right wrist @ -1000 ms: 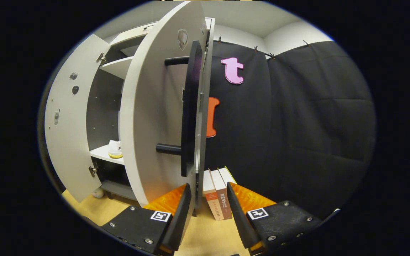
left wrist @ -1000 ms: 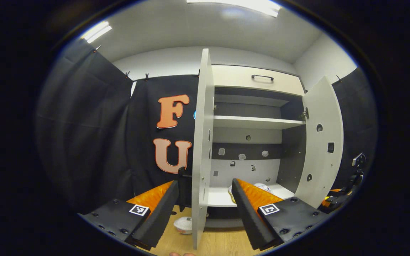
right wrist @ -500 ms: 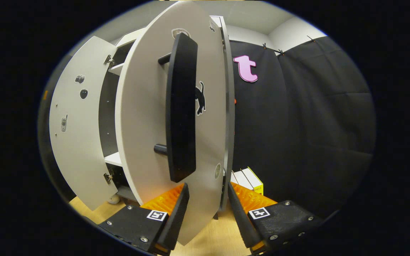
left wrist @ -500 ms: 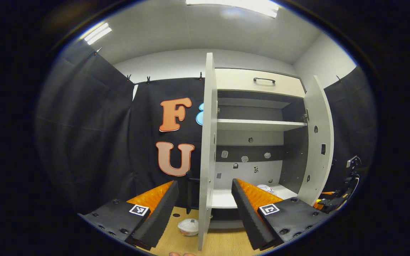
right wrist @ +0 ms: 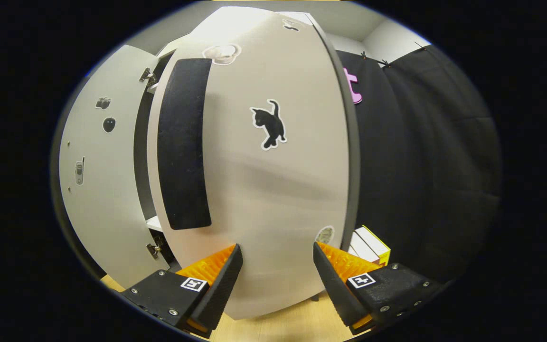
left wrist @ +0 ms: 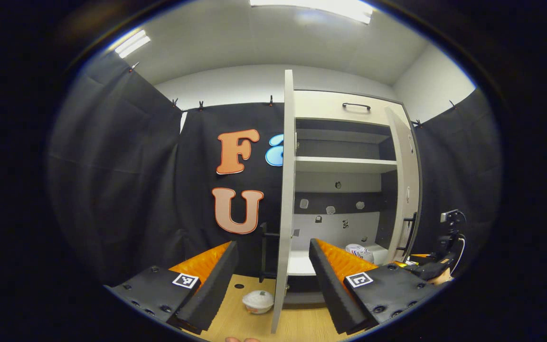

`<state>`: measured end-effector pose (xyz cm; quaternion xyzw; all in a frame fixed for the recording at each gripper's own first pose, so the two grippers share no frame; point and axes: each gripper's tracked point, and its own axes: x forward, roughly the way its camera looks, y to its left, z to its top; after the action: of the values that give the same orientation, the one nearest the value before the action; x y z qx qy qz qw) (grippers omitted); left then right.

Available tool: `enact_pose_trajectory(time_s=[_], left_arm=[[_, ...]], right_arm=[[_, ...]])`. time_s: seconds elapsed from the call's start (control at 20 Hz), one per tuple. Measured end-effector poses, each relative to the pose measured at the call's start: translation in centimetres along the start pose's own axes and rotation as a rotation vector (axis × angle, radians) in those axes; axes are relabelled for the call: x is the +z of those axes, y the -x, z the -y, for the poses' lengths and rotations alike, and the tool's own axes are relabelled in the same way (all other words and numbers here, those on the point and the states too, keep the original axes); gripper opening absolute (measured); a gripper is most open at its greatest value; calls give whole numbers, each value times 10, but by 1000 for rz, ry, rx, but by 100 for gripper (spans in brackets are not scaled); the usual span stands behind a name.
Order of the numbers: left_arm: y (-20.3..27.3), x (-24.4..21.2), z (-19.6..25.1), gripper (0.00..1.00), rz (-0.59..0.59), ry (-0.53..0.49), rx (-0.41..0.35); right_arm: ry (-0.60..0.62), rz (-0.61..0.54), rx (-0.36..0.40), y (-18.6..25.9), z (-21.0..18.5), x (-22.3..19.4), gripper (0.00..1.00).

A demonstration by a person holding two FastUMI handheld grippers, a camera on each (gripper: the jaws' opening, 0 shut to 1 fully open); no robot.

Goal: Grab one shoe with the right hand and put it into the shoe cabinet, grab the other shoe with the left hand and put it into the shoe cabinet; then close the right door with the right hand and the left door with the left hand.

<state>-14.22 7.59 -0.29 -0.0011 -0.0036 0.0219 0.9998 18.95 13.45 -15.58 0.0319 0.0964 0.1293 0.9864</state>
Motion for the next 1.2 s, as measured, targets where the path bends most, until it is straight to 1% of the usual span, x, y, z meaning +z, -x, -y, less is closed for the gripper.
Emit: enact_pose_trajectory(time_s=[0.15,0.2,0.25,0.3,0.35,0.4,0.45,0.5,0.65,0.75,0.95,1.0,1.05,1.1,1.15,1.2], left_arm=[[2,-3,-7,94,-8,-4,-3],[3,-4,-11,96,-11,-4,-1],[4,-6,-15,96,-13,-2,2],[5,-7,-21,94,-14,0,7],[7,-9,-28,94,-14,3,14],[6,-13,-35,96,-17,6,19],[7,-16,-42,94,-20,7,27],[8,-21,-48,96,-27,7,35],[4,-37,-65,96,-54,4,55],[-3,-48,-73,96,-67,4,56],[-27,-95,-86,97,-99,-5,45],[-36,-110,-87,94,-117,-6,41],[-46,-127,-88,96,-140,2,32],[-57,-144,-85,96,-164,19,13],[-66,-162,-76,97,-187,44,-22],[-74,-182,-70,95,-220,67,-48]], right_arm=[[34,8,-16,4,1,1,91],[30,5,-18,5,0,2,91],[21,-3,-21,3,0,1,91],[10,-11,-25,1,0,1,91],[1,-19,-30,-1,0,0,91],[-4,-25,-36,-1,-1,1,91],[1,-28,-42,-1,-1,1,91],[12,-29,-51,-2,-1,2,91],[58,-27,-80,-2,-3,4,91],[70,-28,-94,-2,-4,5,90],[63,-33,-110,-1,-3,4,90],[63,-35,-115,-1,-2,4,90],[64,-36,-119,-1,-1,4,90],[66,-34,-125,1,0,6,91],[69,-27,-132,4,2,8,92],[71,-18,-140,8,6,11,93]])
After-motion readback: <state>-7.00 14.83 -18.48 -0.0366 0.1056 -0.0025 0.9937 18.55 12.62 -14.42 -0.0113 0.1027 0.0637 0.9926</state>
